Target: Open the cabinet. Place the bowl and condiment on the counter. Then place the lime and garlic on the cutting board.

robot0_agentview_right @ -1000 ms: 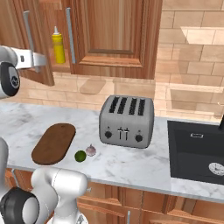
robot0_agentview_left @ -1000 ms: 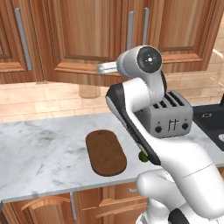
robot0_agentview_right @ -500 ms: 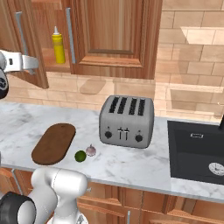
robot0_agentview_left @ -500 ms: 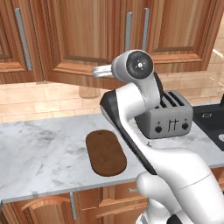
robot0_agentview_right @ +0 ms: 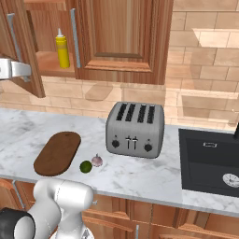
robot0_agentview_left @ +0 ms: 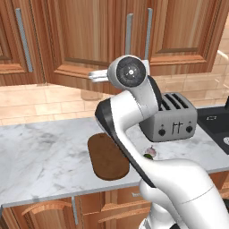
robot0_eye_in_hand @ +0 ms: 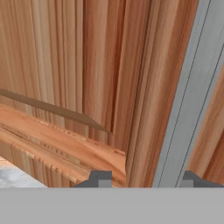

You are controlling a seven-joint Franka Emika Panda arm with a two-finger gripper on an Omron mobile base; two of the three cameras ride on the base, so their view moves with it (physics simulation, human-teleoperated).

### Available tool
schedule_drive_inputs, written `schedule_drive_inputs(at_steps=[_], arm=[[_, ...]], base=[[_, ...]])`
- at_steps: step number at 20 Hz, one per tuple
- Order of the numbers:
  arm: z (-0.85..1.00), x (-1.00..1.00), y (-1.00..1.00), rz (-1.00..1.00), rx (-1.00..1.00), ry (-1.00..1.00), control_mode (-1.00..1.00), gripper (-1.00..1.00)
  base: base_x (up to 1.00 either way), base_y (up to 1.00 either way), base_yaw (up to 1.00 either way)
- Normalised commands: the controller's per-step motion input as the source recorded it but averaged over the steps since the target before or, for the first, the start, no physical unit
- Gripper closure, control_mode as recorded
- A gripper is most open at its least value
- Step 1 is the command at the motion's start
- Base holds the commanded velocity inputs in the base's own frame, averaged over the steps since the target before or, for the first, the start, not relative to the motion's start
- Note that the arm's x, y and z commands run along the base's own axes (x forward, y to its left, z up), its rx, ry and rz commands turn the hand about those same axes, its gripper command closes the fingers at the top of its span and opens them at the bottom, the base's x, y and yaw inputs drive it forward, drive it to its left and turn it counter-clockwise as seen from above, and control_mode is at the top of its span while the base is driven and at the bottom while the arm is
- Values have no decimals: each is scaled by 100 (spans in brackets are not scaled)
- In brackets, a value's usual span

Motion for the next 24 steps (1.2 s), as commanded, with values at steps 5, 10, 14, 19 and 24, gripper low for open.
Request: schedule_drive_inputs(at_steps=[5, 10, 14, 19, 24], arm=[[-52, 0, 100, -4, 0, 0, -100, 100], [-54, 0, 100, -3, 0, 0, -100, 100], [-54, 0, 100, 0, 0, 0, -100, 100], [-56, 0, 100, 0, 0, 0, -100, 100], [-51, 2, 100, 0, 1, 3, -100, -100]], base=[[0, 0, 0], [0, 0, 0], [0, 0, 0], [0, 0, 0], [0, 0, 0]])
